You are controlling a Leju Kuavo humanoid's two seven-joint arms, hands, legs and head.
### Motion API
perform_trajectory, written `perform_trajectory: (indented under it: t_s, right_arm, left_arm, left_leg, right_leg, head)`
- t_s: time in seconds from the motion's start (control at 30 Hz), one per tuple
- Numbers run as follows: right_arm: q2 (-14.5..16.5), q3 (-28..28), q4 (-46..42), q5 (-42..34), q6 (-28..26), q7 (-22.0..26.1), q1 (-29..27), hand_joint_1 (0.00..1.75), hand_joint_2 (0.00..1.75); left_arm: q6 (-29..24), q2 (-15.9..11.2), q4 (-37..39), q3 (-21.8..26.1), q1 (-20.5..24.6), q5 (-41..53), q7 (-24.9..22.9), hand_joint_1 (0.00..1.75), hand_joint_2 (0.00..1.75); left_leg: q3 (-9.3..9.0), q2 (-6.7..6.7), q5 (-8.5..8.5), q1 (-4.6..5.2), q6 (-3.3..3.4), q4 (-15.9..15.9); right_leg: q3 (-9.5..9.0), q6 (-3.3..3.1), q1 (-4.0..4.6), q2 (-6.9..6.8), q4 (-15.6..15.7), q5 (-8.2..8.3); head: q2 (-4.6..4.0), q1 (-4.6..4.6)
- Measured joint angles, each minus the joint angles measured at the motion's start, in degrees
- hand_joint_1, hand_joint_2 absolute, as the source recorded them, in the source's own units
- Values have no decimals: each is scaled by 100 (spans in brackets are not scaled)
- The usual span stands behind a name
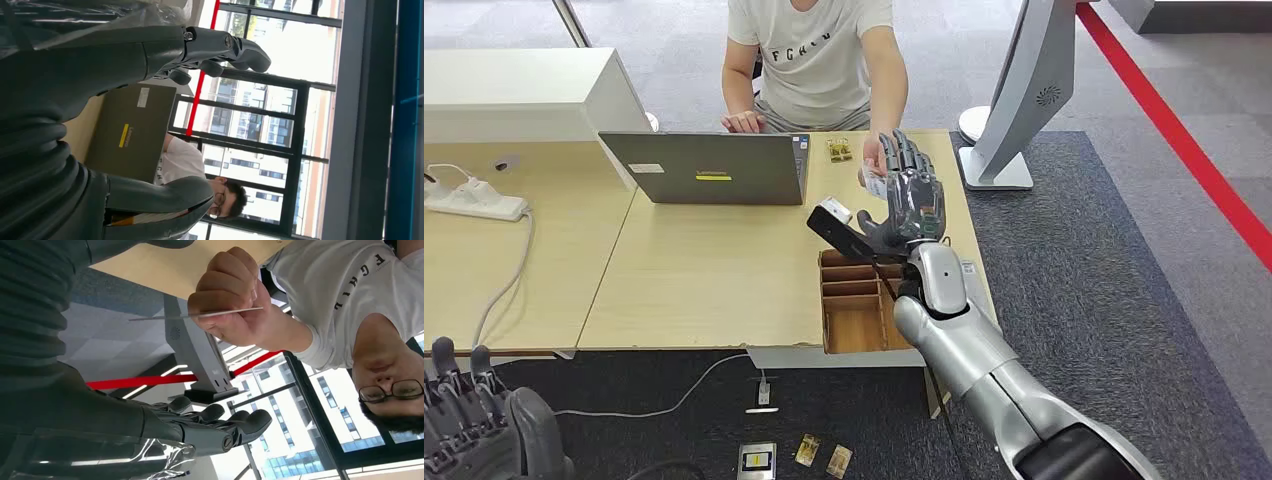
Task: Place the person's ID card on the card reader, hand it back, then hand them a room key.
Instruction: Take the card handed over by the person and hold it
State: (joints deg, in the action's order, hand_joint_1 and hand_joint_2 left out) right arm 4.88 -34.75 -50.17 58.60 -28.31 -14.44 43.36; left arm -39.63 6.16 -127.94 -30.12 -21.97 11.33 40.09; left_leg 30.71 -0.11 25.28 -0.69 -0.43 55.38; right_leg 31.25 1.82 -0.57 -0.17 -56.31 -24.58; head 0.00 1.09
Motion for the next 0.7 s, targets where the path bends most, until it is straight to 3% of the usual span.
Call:
perform_trajectory:
  t_s: [0.03,0.07,0.17,0.2,0.7]
  right_arm:
    - [13,-5,27,10,11,-5,3,1,175]
    - [21,-9,50,18,22,-7,7,32,175]
    - [65,-26,194,51,90,-16,29,162,175]
    - [75,-29,238,54,111,-16,35,175,175]
    - [31,-38,658,-61,205,-102,69,175,175]
  left_arm:
    - [0,1,1,-1,0,2,0,0,175]
    - [0,3,2,-2,0,4,1,0,175]
    - [0,14,3,-4,1,16,0,0,175]
    - [0,16,3,-4,1,18,0,0,175]
    - [0,28,3,-3,4,-59,1,0,175]
  left_leg:
    - [0,0,0,0,0,0]
    - [0,0,0,0,0,0]
    - [-1,0,0,0,0,0]
    - [-1,0,0,0,0,1]
    - [-2,1,0,0,0,2]
  right_leg:
    - [0,0,0,0,0,0]
    - [0,0,0,0,0,0]
    - [0,0,0,0,0,0]
    - [0,0,0,0,0,0]
    - [2,0,0,1,2,0]
  head:
    - [0,0]
    - [0,0]
    - [0,0]
    - [0,0]
    - [0,0]
